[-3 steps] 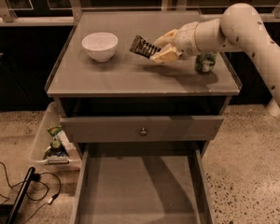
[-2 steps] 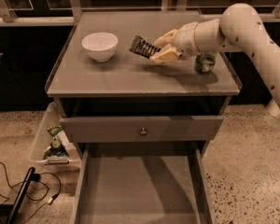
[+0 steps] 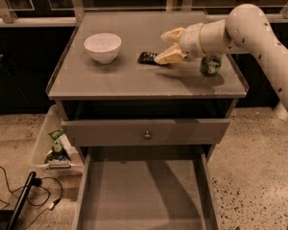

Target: Pick rxbar chocolate from middle drawer and place on counter

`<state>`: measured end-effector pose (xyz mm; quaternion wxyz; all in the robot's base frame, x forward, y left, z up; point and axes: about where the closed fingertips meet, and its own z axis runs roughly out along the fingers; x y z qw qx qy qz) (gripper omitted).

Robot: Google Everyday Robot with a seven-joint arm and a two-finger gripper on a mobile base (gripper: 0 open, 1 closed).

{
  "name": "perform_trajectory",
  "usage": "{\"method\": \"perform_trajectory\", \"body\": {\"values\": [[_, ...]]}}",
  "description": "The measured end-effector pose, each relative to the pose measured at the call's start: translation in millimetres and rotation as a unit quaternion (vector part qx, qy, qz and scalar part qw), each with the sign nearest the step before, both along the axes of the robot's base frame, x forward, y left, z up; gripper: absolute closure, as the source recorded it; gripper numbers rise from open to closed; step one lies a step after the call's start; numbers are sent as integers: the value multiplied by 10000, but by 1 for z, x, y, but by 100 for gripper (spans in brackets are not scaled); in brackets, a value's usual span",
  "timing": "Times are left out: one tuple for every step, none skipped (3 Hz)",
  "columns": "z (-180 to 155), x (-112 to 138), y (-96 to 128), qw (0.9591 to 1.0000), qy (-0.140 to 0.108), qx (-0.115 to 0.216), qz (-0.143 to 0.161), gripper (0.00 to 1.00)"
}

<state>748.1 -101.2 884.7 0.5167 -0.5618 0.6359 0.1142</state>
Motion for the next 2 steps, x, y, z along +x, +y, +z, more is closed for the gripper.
{"method": "perform_trajectory", "body": {"values": [[0, 0, 0, 10000, 0, 0, 0, 0], [0, 0, 0, 10000, 0, 0, 0, 0]]}}
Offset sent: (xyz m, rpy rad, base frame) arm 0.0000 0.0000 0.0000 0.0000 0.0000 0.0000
